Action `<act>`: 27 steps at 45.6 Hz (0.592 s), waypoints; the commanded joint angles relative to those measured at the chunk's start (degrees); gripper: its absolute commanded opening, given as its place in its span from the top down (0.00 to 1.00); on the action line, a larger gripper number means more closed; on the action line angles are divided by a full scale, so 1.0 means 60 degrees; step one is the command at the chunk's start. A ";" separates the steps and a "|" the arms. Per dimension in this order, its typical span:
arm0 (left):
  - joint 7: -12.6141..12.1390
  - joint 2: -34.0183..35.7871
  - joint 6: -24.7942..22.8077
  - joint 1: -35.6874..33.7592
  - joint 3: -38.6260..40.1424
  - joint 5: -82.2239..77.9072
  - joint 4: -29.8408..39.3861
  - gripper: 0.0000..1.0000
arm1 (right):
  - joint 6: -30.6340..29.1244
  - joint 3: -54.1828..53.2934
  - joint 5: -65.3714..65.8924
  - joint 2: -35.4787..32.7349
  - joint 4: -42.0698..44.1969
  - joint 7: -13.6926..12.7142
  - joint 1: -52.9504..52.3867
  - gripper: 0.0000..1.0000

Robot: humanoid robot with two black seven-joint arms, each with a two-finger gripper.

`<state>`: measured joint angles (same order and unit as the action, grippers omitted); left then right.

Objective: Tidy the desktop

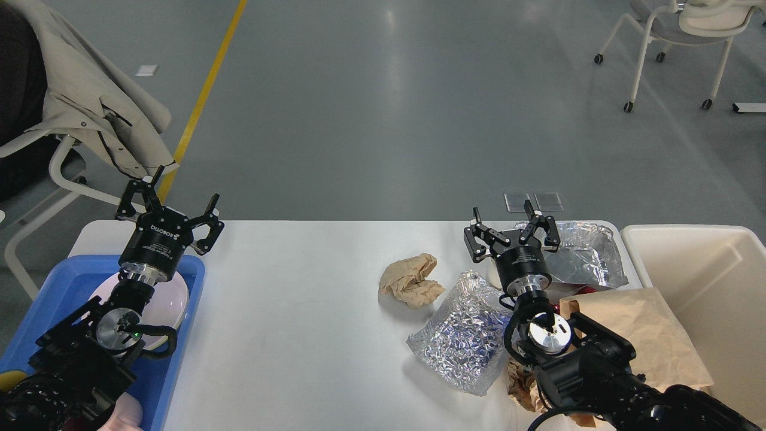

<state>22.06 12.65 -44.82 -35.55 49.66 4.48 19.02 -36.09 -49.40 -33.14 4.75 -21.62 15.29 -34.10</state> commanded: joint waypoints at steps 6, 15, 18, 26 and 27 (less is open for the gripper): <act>-0.0001 0.0000 0.0000 -0.0008 0.0000 0.0000 -0.0006 0.00 | 0.0010 -0.0249 -0.0116 0.0029 0.0015 0.0015 0.0029 0.00; -0.0001 0.0000 0.0000 0.0007 0.0000 0.0000 -0.0006 0.00 | -0.0326 -0.0205 0.0016 0.0073 -0.0511 0.0015 -0.0102 0.00; -0.0001 0.0000 0.0000 -0.0008 0.0000 0.0000 -0.0006 0.00 | -0.0561 -0.0190 0.0016 0.0000 -0.0702 0.0000 -0.0176 0.00; -0.0001 0.0000 0.0000 0.0007 0.0000 0.0000 0.0008 0.00 | -0.0620 -0.0219 0.0235 -0.0467 -0.0732 -0.0088 -0.1273 0.00; -0.0001 0.0000 0.0000 -0.0008 0.0000 0.0000 -0.0006 0.00 | -0.0620 -0.0205 0.0294 -0.0585 -0.0732 -0.0088 -0.1420 0.00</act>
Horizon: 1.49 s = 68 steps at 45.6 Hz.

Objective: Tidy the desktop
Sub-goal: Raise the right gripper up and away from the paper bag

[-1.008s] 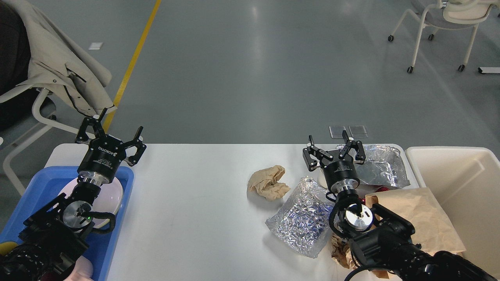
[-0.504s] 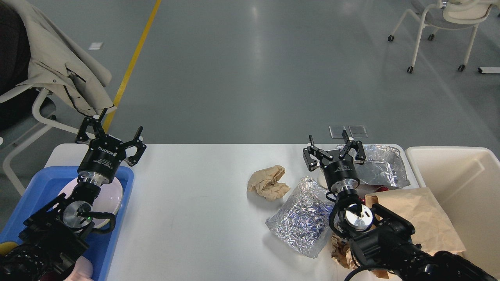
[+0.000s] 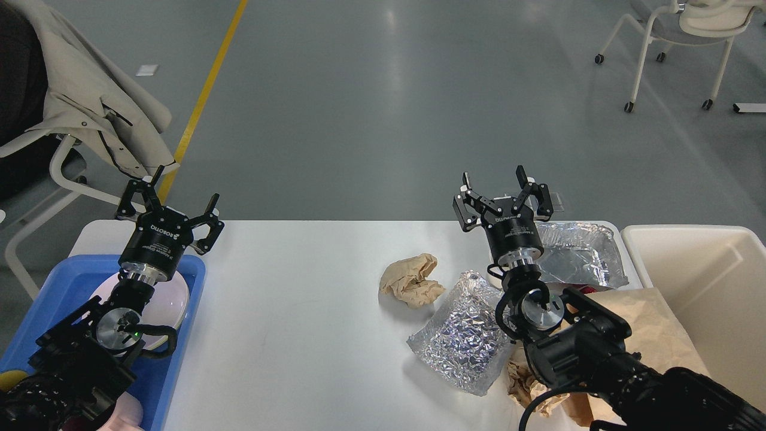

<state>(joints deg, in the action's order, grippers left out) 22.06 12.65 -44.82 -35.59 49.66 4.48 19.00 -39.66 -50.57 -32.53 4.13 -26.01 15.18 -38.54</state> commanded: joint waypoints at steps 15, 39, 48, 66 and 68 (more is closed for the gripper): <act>-0.0001 0.0000 0.0000 0.0000 0.0000 0.0000 -0.0002 0.00 | -0.0010 -0.1004 0.0588 -0.1142 -0.0030 0.0004 -0.1516 0.00; -0.0001 0.0000 0.0000 0.0014 0.0014 0.0000 0.0012 0.00 | 0.0004 -0.1546 0.0602 -0.1420 0.0146 0.0034 -0.1735 0.00; -0.0001 0.0000 0.0000 0.0014 0.0014 0.0000 -0.0002 0.00 | 0.0106 -0.1840 0.0573 -0.1653 0.0160 -0.0069 -0.1165 0.00; -0.0001 0.0000 0.0000 0.0014 0.0014 0.0000 -0.0002 0.00 | 0.0004 -0.1827 0.1099 -0.2430 -0.0338 -0.0098 -0.0899 0.00; -0.0001 0.0000 0.0000 0.0014 0.0014 0.0000 -0.0002 0.00 | 0.0193 -0.1271 0.1479 -0.2664 -0.0309 -0.0113 -0.1235 0.00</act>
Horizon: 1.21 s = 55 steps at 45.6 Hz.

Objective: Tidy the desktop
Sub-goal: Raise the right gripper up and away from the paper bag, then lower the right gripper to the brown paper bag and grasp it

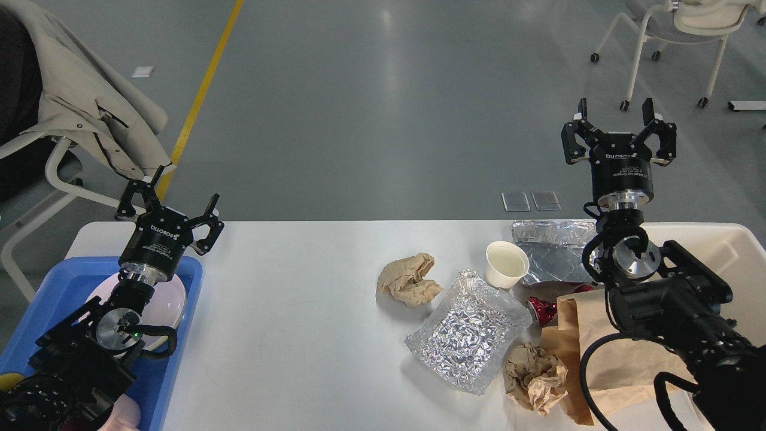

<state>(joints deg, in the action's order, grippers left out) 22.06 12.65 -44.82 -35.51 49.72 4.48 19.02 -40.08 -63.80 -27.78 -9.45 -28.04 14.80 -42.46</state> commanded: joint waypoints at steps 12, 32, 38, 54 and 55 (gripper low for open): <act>0.0000 0.0001 0.0000 0.0000 -0.0010 0.0000 0.0008 0.00 | 0.1933 0.6380 0.2766 -0.1311 0.0248 -0.1967 -0.3818 0.00; 0.0000 0.0001 0.0000 0.0000 0.0005 0.0000 0.0008 0.00 | 0.1379 1.7354 0.7105 -0.0974 -0.0993 -0.2203 -0.8857 0.00; 0.0000 0.0001 0.0000 0.0000 0.0005 0.0000 -0.0007 0.00 | 0.0923 2.0032 0.7105 -0.1077 -0.3907 -0.2101 -1.1536 0.00; 0.0000 0.0001 0.0000 0.0000 0.0005 0.0000 0.0008 0.00 | -0.2458 2.4931 0.7193 -0.0227 -0.6547 0.1238 -1.5801 0.00; 0.0000 0.0001 0.0000 0.0000 0.0005 0.0000 -0.0007 0.00 | -0.2487 2.4916 0.7193 -0.0227 -0.6679 0.1312 -1.6050 0.00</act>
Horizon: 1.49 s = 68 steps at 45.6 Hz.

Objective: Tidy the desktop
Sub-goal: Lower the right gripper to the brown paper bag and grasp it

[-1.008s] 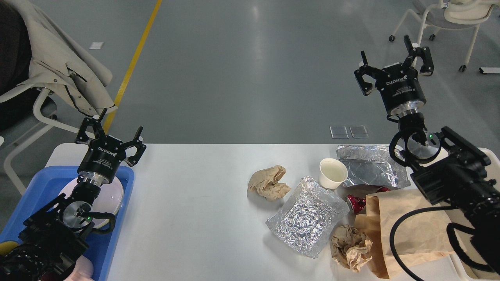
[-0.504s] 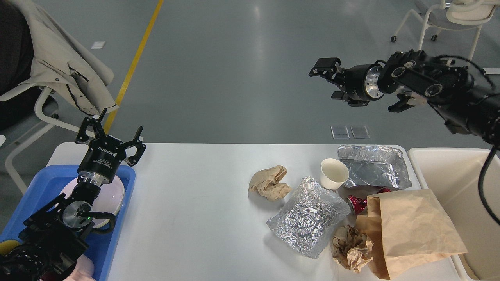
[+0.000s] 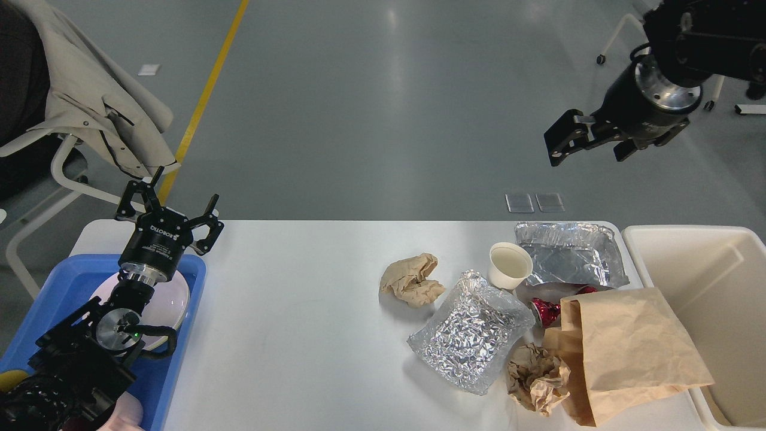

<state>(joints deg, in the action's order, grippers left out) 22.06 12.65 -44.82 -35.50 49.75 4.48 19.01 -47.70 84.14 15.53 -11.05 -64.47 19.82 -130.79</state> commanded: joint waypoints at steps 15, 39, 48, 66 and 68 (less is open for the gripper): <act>0.0000 0.0001 0.0000 0.0000 -0.0001 0.0000 0.0011 0.00 | -0.1147 0.0756 -0.1927 -0.0062 -0.2833 0.0359 -0.2387 0.00; 0.0000 0.0001 0.0000 0.0000 -0.0001 0.0000 -0.0003 0.00 | 0.4859 0.1255 -0.0274 -0.1614 -0.1738 -0.2351 0.4613 0.00; 0.0000 0.0001 0.0000 0.0000 -0.0001 0.0000 0.0011 0.00 | 0.4874 0.0451 -0.0215 -0.2786 0.0006 -0.2249 0.6563 0.00; 0.0000 0.0001 -0.0015 0.0000 -0.0001 0.0000 0.0011 0.00 | 0.5547 -0.1542 -0.0948 -0.3593 0.0827 -0.2249 0.8555 0.00; 0.0000 0.0001 -0.0015 0.0000 -0.0001 0.0000 0.0011 0.00 | 0.5635 -0.1776 -0.0948 -0.3593 0.1003 -0.2249 0.8921 0.00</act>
<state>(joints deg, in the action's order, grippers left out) 22.06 12.66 -44.86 -35.51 49.74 4.48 19.07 -15.71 76.13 10.26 -32.51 -60.58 6.34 -81.91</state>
